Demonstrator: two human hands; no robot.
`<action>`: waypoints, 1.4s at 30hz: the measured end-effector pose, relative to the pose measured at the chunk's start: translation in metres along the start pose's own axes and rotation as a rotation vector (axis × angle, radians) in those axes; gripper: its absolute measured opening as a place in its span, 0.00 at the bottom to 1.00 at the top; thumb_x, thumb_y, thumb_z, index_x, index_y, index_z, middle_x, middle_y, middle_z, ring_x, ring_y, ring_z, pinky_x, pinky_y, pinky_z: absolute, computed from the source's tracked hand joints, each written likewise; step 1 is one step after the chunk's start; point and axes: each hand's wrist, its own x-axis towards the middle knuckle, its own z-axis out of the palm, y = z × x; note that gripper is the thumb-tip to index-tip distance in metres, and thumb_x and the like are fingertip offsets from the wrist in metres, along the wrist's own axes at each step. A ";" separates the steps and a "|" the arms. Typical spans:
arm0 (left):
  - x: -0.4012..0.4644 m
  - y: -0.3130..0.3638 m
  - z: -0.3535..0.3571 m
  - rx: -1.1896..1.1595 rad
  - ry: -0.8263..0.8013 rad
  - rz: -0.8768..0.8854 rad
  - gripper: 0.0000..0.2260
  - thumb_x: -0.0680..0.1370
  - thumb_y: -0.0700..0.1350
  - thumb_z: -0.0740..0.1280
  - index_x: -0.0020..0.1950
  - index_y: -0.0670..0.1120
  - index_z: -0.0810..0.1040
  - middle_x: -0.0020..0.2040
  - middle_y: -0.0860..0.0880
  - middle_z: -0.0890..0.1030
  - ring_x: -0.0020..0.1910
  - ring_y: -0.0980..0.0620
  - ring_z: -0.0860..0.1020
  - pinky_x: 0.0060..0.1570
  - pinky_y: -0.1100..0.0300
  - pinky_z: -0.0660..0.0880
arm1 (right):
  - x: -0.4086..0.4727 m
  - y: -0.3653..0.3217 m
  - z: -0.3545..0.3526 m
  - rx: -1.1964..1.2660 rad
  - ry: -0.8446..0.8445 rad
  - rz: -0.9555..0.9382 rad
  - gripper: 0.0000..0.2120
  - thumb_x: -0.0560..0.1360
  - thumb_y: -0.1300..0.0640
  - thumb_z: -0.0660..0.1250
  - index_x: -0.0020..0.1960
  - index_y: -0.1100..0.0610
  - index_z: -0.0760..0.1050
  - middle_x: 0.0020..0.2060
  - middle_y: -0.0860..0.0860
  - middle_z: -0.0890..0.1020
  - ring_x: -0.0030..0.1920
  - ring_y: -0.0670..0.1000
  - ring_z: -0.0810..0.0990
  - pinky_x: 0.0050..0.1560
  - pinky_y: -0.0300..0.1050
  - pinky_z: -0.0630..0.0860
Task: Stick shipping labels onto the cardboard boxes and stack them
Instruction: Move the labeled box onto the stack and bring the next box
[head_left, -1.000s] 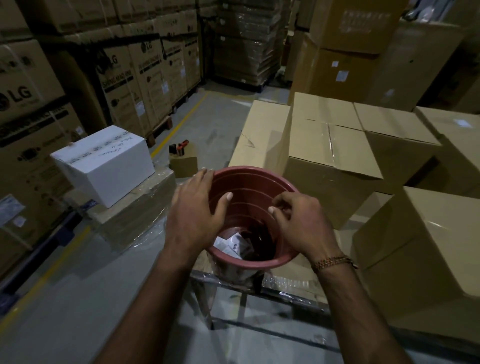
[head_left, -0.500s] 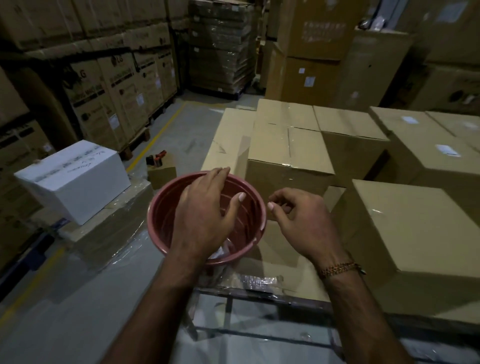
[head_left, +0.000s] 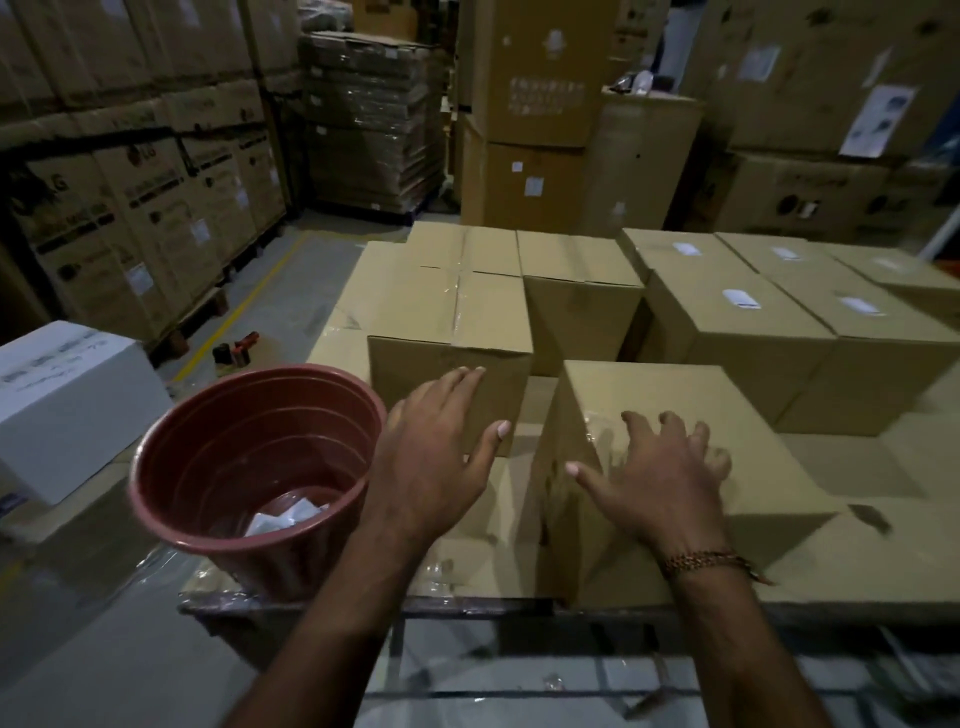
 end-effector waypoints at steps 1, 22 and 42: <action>0.000 0.007 0.006 0.001 -0.008 -0.005 0.29 0.84 0.61 0.63 0.82 0.50 0.66 0.78 0.50 0.72 0.76 0.52 0.69 0.73 0.48 0.69 | 0.000 0.007 0.006 -0.023 -0.063 0.023 0.49 0.69 0.19 0.63 0.81 0.44 0.60 0.80 0.59 0.63 0.80 0.67 0.59 0.75 0.71 0.60; 0.041 0.063 0.089 -0.135 -0.122 -0.091 0.28 0.84 0.61 0.63 0.82 0.54 0.65 0.77 0.52 0.73 0.75 0.50 0.69 0.70 0.45 0.70 | 0.012 0.114 -0.053 0.462 -0.154 -0.215 0.33 0.82 0.46 0.68 0.84 0.44 0.61 0.75 0.49 0.73 0.71 0.52 0.73 0.69 0.55 0.75; 0.060 0.075 0.145 -0.323 -0.302 -0.153 0.40 0.83 0.64 0.63 0.82 0.69 0.35 0.74 0.46 0.72 0.70 0.47 0.73 0.65 0.41 0.76 | 0.055 0.150 0.019 1.067 0.281 0.316 0.41 0.76 0.43 0.77 0.75 0.44 0.51 0.55 0.53 0.78 0.56 0.57 0.83 0.50 0.43 0.80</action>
